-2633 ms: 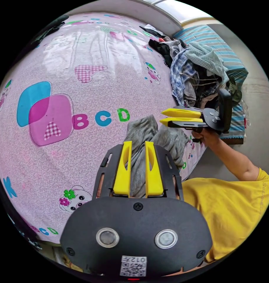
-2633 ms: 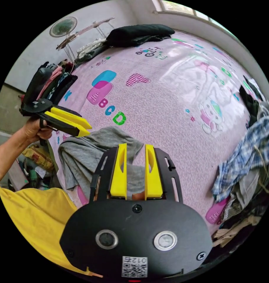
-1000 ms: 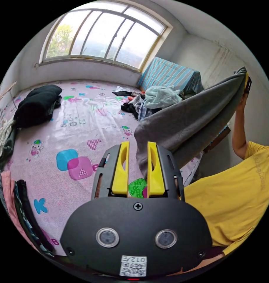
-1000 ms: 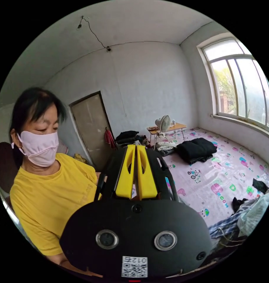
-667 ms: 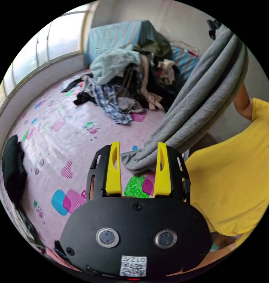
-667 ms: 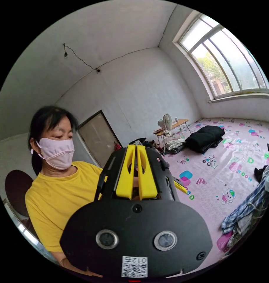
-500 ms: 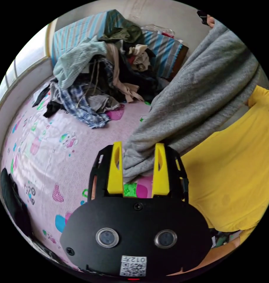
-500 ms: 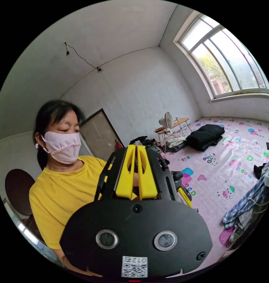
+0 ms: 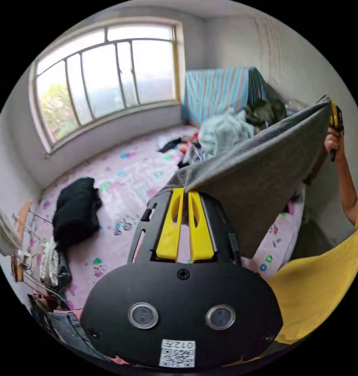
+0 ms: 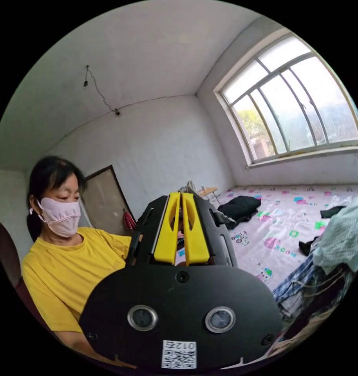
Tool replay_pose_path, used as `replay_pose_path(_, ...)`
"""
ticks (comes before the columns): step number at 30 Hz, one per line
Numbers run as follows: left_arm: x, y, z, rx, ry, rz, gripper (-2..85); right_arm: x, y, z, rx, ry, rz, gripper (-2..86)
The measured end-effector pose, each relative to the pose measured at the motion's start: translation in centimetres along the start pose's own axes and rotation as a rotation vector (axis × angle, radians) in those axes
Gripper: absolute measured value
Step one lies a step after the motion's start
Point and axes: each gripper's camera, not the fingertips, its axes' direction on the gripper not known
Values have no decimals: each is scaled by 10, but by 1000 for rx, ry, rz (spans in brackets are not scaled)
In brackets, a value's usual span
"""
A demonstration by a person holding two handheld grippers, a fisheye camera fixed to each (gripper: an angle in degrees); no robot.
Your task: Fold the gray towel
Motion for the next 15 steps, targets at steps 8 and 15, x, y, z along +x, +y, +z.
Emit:
replay_pose_path(8, 36, 139, -46, 85, -236, -27, 19, 38, 23, 27, -193, -94, -31, 5)
replay_pose_path(15, 56, 368, 107, -304, -36, -476, 36, 128, 180, 103, -616, 26, 380, 5)
